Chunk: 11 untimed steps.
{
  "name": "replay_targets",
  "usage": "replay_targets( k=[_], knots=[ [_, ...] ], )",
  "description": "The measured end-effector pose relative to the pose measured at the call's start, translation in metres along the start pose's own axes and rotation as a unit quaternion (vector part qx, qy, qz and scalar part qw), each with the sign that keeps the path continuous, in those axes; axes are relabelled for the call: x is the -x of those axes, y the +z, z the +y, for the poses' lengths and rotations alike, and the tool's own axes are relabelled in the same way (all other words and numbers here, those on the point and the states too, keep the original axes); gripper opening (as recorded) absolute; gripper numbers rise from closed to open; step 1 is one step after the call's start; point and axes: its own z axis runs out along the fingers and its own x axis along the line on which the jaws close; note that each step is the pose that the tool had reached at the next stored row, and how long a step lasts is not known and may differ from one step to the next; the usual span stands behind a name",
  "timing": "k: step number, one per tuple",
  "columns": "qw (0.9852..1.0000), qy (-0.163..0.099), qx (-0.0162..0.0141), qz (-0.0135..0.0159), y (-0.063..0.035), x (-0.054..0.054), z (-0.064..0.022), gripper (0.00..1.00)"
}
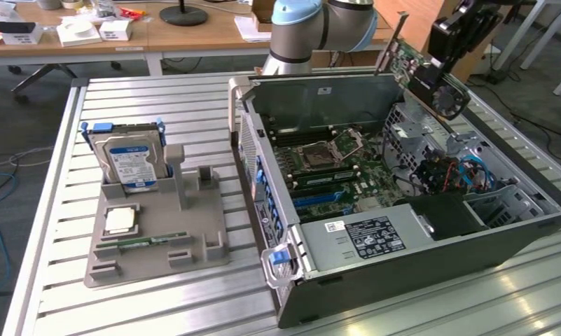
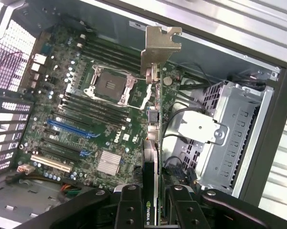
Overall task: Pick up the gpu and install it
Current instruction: 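Insert the gpu into the slot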
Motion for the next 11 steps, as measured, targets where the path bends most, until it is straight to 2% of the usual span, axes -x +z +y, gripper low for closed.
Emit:
replay_targets(
  k=[7, 11],
  knots=[
    [0.9992, -0.04, 0.0011, 0.0038, 0.0, 0.0, 0.0, 0.25],
    [0.9977, -0.068, 0.0019, 0.0065, 0.0, 0.0, 0.0, 0.25]
  ],
)
